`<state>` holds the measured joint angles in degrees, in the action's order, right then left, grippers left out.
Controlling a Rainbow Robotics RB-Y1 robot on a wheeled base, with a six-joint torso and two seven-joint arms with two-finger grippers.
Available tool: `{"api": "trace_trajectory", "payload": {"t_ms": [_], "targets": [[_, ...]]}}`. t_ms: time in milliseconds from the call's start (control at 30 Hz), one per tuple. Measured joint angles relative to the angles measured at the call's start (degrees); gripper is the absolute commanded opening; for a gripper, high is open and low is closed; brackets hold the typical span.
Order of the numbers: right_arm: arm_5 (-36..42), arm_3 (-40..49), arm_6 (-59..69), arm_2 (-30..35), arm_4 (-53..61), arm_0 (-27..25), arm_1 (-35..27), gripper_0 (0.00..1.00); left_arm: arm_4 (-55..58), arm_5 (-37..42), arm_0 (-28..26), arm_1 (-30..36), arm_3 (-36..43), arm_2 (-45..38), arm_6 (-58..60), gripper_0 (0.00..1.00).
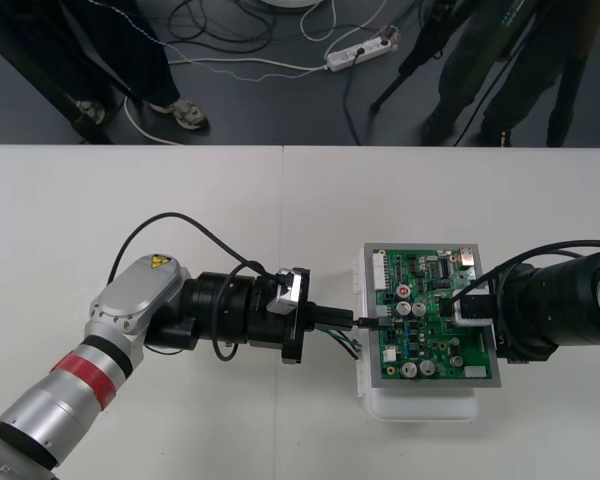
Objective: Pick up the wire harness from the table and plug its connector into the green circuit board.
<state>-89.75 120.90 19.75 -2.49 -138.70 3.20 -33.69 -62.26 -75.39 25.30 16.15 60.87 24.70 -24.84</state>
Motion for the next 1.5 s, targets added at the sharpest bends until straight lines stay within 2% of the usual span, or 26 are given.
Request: {"api": "trace_trajectory", "payload": {"t_ms": [267, 567, 1500], "targets": [[0.0, 0.0, 0.0, 0.0, 0.0, 0.0, 0.0, 1.00, -0.1, 0.0, 0.0, 0.0, 0.0, 0.0, -0.4, 0.00], [0.0, 0.0, 0.0, 0.0, 0.0, 0.0, 0.0, 1.00, -0.2, 0.3, 0.1, 0.0, 0.0, 0.0, -6.6, 0.00], [0.0, 0.0, 0.0, 0.0, 0.0, 0.0, 0.1, 1.00, -0.1, 0.9, 0.3, -0.5, 0.0, 0.0, -6.6, 0.00]]}}
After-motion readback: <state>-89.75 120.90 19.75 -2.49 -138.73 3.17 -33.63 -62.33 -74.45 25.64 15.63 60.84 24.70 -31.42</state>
